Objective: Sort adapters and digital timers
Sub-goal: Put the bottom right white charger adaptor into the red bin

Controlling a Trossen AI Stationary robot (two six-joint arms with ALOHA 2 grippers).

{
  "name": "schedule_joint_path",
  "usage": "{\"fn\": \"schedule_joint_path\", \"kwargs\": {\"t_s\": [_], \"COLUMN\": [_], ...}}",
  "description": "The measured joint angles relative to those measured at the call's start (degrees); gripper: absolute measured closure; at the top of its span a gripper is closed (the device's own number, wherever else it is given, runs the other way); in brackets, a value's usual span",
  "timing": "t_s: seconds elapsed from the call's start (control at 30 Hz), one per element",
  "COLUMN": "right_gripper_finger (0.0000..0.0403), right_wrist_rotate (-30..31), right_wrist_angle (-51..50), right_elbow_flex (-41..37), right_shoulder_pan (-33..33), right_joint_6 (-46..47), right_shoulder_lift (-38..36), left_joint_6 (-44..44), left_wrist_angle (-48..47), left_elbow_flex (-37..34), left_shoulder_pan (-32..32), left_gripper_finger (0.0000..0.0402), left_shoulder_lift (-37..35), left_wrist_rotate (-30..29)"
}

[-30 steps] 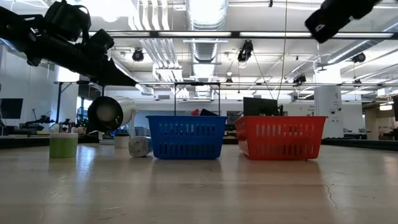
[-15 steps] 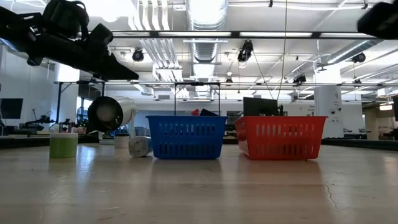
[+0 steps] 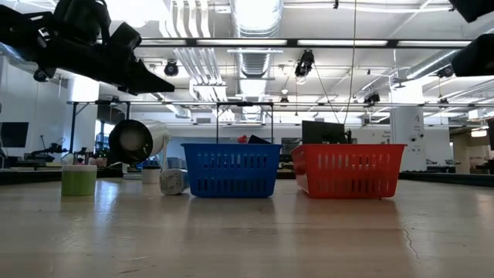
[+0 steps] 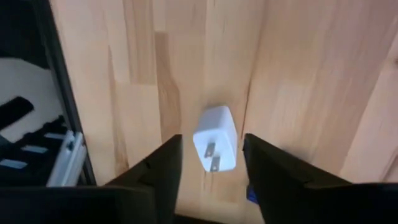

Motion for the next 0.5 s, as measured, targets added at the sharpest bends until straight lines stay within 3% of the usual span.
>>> {"fn": "schedule_joint_path", "kwargs": {"t_s": [0.23, 0.5], "right_gripper_finger": [0.0176, 0.0148], "right_wrist_rotate": [0.0, 0.5], "right_wrist_angle": [-1.0, 1.0], "right_elbow_flex": [-2.4, -4.3], "right_shoulder_pan": [2.9, 6.1], "right_joint_6": [0.2, -0.1], "right_shoulder_lift": [0.8, 3.8], "left_joint_6": [0.2, 0.4], "left_wrist_angle": [0.0, 0.0], "left_elbow_flex": [0.0, 0.0], "left_shoulder_pan": [0.0, 0.0], "left_gripper_finger": [0.0394, 0.0394], "left_shoulder_lift": [0.0, 0.0], "left_wrist_rotate": [0.0, 0.0]}}
